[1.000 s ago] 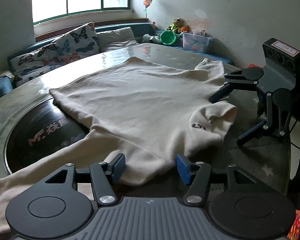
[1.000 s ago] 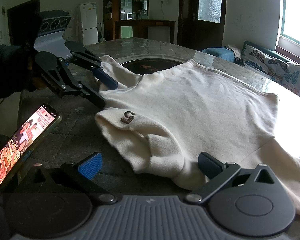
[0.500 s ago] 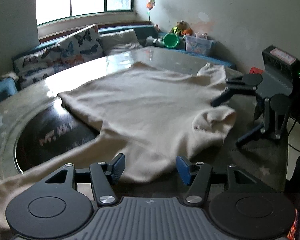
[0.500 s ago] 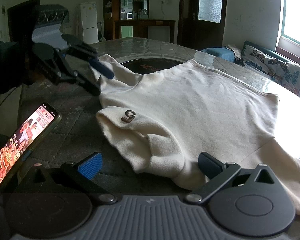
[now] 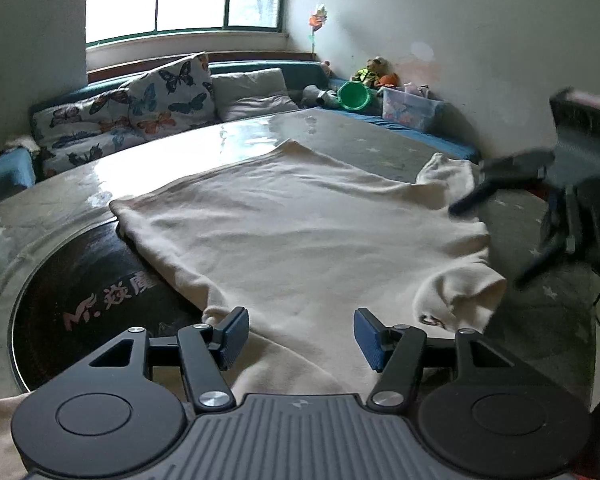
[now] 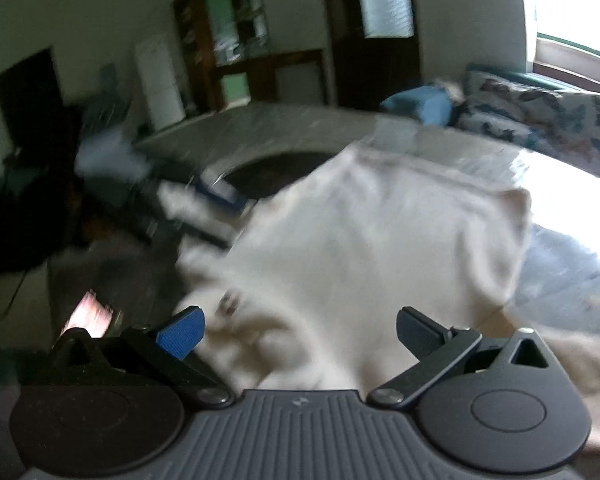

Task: Fold clothes
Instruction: 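Move the right gripper across to the other sweatshirt sleeve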

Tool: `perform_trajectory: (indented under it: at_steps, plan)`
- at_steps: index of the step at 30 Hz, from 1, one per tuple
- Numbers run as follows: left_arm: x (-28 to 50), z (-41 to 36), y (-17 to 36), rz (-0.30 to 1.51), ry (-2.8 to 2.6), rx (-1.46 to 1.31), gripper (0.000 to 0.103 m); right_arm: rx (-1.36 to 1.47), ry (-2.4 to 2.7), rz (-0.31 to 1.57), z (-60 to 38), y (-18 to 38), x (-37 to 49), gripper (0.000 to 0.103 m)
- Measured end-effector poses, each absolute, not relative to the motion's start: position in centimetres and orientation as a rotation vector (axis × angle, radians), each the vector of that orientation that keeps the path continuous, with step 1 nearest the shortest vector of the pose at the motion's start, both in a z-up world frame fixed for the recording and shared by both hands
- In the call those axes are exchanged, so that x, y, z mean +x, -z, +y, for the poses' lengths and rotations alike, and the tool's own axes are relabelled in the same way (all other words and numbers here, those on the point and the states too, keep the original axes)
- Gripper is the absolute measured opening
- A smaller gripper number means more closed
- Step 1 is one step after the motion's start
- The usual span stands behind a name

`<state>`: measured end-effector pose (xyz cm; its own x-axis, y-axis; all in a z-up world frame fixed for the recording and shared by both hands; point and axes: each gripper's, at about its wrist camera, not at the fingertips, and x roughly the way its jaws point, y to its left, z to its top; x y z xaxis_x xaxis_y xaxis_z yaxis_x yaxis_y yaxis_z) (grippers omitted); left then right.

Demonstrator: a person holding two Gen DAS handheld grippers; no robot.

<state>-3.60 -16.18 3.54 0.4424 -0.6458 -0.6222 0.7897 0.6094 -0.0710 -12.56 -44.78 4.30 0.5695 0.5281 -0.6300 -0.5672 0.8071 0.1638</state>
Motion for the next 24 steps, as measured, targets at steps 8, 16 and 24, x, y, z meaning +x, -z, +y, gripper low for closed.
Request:
perform_trajectory:
  at_steps: [8,16,24]
  plan:
    - [-3.3,-16.1,-3.7,0.642,0.913,0.209,0.062,0.067,-0.532,0.730,-47.8,-6.3,-4.8,0.103]
    - [-2.0,-17.0,-3.5,0.659,0.917,0.181,0.062,0.141,-0.474,0.746,-48.6,-4.8,1.4,0.103]
    - [-0.5,-17.4,-3.0,0.700,0.884,0.153,0.062,0.191,-0.407,0.769,-49.0,-2.4,5.7,0.103]
